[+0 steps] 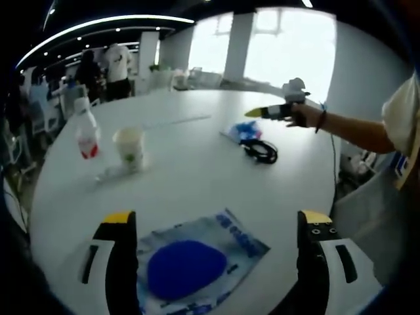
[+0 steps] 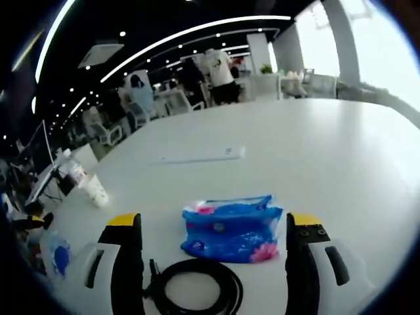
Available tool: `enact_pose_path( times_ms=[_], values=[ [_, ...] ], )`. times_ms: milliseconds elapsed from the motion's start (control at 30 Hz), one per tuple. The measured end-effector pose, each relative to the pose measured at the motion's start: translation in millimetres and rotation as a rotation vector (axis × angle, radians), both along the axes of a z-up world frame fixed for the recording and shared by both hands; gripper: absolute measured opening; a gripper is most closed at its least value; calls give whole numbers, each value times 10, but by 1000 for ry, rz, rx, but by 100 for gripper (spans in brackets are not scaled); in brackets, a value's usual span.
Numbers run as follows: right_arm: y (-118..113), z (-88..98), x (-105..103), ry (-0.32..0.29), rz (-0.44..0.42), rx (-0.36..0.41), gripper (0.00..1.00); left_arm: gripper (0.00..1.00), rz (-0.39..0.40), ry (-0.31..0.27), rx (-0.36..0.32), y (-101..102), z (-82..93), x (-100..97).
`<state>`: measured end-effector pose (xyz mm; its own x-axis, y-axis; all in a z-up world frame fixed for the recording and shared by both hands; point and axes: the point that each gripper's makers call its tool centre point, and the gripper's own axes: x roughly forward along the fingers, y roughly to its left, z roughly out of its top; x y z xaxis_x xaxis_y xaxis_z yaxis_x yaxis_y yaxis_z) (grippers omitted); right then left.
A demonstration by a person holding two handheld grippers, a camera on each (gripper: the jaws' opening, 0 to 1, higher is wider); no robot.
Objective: Arrange the tabletop items into an orderly group along one side of the table until the central work area is clear of visible clutter.
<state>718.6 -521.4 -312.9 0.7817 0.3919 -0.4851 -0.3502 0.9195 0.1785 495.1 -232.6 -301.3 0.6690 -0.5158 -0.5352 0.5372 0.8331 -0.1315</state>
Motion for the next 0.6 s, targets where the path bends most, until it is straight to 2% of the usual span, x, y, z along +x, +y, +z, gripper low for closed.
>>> enact_pose_path(
  times_ms=[367,600],
  values=[
    [302,84,-377,3,74,20,96,99,18,-16,-10,63,76,13],
    [566,122,-640,8,154,21,99,99,23,-26,-3,97,110,19]
  ],
)
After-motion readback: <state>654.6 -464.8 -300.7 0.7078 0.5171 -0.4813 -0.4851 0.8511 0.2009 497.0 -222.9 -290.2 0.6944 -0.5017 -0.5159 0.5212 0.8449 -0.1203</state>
